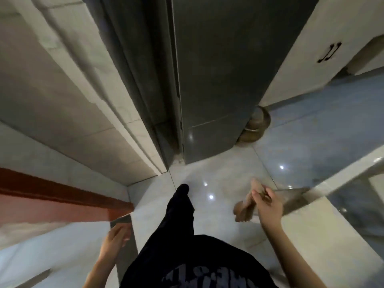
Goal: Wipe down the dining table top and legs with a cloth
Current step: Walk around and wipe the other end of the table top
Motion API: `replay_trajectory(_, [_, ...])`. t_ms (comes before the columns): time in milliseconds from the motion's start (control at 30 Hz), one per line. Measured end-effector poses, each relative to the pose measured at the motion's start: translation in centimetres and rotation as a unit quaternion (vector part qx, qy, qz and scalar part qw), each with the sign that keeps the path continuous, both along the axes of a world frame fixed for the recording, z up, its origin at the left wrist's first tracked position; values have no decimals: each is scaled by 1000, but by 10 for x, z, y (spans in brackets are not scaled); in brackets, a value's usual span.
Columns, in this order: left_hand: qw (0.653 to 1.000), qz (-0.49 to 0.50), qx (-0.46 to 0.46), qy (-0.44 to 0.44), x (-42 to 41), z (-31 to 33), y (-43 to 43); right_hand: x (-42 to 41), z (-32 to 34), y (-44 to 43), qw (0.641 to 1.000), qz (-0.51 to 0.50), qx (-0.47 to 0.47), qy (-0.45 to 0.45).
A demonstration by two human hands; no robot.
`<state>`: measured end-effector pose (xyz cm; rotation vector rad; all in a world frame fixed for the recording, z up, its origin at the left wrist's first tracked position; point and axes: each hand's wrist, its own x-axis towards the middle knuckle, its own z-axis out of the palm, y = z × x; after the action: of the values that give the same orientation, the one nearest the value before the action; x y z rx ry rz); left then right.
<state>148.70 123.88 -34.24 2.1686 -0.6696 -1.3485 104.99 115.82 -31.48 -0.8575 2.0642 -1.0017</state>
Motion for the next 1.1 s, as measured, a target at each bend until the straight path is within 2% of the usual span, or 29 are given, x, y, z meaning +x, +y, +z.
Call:
replay_trajectory(167, [994,-103,15,17,17,-3,-169,8,8,-70,995,-94,-19,-37])
replay_trajectory(300, [970,-241,-19,18,-28,23,-313,-3,14,-93,982,-188,-27,-4])
replay_trajectory(467, [904,-423,-24,61,-135,36,-414,-19,17,-82,940,-338,-15,30])
replay_trajectory(600, [833,-548,-42,64,-218,37,-453,-33,6,-80,915,-402,9,35])
replay_trajectory(700, [803,-591,-39,62,-276,34,-479,-55,-5,-94,913,-406,13,28])
replay_trajectory(900, [803,-595,-22,33,-361,25,-537,-139,16,-169,937,-345,-28,54])
replay_trajectory(1000, [821,-570,-3,39,-398,23,-557,-190,37,-206,938,-335,-66,49])
replay_trajectory(1100, [832,-553,20,49,-437,23,-576,-241,42,-235,942,-325,-63,56])
